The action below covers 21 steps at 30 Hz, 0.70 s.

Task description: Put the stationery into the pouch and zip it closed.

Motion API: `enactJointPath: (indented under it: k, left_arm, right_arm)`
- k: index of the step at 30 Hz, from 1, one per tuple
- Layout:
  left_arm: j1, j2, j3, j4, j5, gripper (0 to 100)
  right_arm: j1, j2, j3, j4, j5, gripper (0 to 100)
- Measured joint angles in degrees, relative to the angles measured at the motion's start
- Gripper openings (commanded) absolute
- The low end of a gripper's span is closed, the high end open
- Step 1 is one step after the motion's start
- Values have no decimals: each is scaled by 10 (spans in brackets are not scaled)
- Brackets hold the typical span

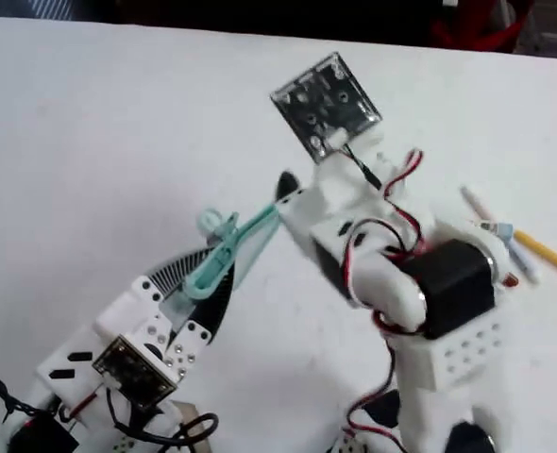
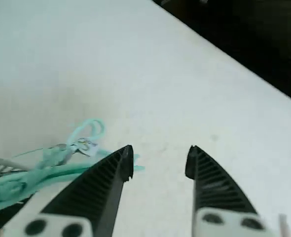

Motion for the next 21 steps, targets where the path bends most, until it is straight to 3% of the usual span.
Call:
enactJointPath:
  k: [6, 14, 21]
  left_arm:
    - [0, 0, 0, 0, 0, 24]
    - [0, 0, 2, 0, 0, 24]
    - [0, 0, 2, 0, 0, 24]
  right_arm:
    - [-62, 70, -54, 17, -135, 199]
    - [-98, 69, -56, 17, -185, 197]
    - [-100, 68, 25, 17, -190, 173]
